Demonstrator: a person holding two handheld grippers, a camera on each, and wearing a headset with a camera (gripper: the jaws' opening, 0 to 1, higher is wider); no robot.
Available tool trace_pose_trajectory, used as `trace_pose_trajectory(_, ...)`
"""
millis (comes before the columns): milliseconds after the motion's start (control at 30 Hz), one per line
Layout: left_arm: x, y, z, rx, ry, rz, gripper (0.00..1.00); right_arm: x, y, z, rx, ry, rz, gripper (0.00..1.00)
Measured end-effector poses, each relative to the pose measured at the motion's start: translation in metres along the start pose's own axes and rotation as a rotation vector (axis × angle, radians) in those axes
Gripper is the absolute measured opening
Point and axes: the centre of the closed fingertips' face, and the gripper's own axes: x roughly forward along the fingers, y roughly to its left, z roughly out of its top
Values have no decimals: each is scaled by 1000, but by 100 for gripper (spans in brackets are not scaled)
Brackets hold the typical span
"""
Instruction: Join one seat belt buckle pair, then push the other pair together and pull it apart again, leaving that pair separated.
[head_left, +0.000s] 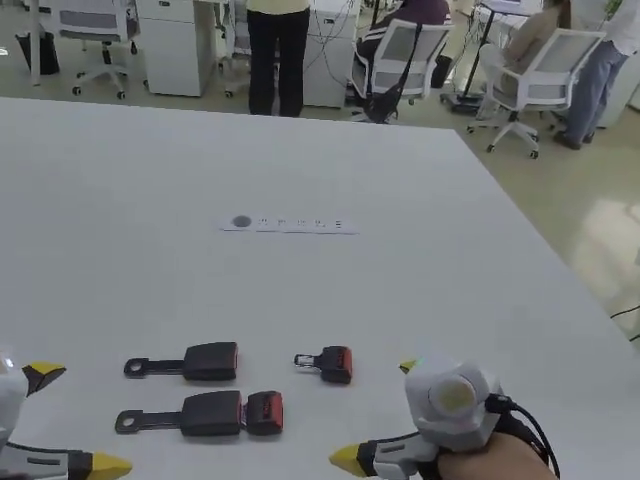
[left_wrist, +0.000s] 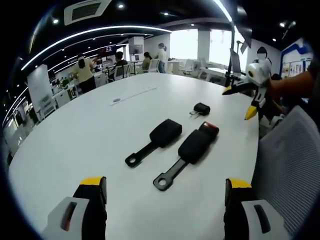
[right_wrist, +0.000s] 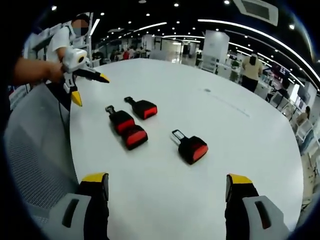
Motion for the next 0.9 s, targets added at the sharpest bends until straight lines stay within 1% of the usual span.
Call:
trace_pose_trajectory(33, -2, -1, 0, 2, -4, 3, 100, 0, 0, -1, 4, -1, -2, 99)
trace_pose_trajectory(67, -2, 3, -2, -2, -6, 7, 100, 0, 1, -1, 9, -4, -2, 99)
trace_pose_trajectory(100, -3, 5, -2, -13, -12, 9, 100, -1, 4, 0, 19, -12, 0, 99)
trace_pose_trajectory(167, -4, 3, -1, -28, -22, 17, 100, -1, 5, 2, 22, -26, -3, 99)
trace_pose_trajectory(233, -5, 5, -5, -35, -22, 19, 100, -2, 8, 6, 23, -39, -1, 99)
trace_pose_trajectory(300, -3, 1, -4, -37, -25, 18, 100, -2, 11, 10, 26, -44, 1, 99)
trace_pose_trajectory(367, -4, -1, -6, -43, -30, 18, 100, -2, 15, 14, 26, -49, 7, 99)
trace_pose_trajectory(433, -6, -1, -6, -47, -46, 27, 100, -2, 17, 18, 22, -54, 7, 99)
trace_pose_trajectory(500, -7, -4, -6, -57, -51, 31, 100, 0, 16, 22, 25, -64, 6, 99)
trace_pose_trajectory(533, -8, -9, -5, -56, -53, 32, 100, 1, 16, 22, 29, -66, 5, 99)
trace_pose_trajectory(567, -8, -11, -5, -56, -55, 34, 100, 1, 17, 23, 33, -66, 5, 99)
trace_pose_trajectory(600, -10, -14, -2, -58, -59, 37, 100, 0, 17, 22, 41, -67, 3, 99)
trace_pose_trajectory(633, -11, -14, -2, -62, -59, 41, 100, -2, 17, 23, 62, -74, 2, 99)
trace_pose_trajectory(667, -11, -10, -3, -68, -66, 45, 100, -3, 18, 22, 121, -87, 2, 99)
trace_pose_trajectory(700, -12, -9, -2, -68, -74, 48, 100, -3, 16, 20, 123, -85, -3, 99)
trace_pose_trajectory(767, -11, -3, -4, -77, -79, 52, 100, -4, 16, 18, 114, -78, -12, 99)
trace_pose_trajectory(833, -10, -5, -4, -84, -83, 48, 99, -5, 17, 18, 105, -74, -13, 99)
trace_pose_trajectory(900, -11, -8, -3, -81, -85, 46, 99, -12, 18, 20, 100, -79, -15, 99)
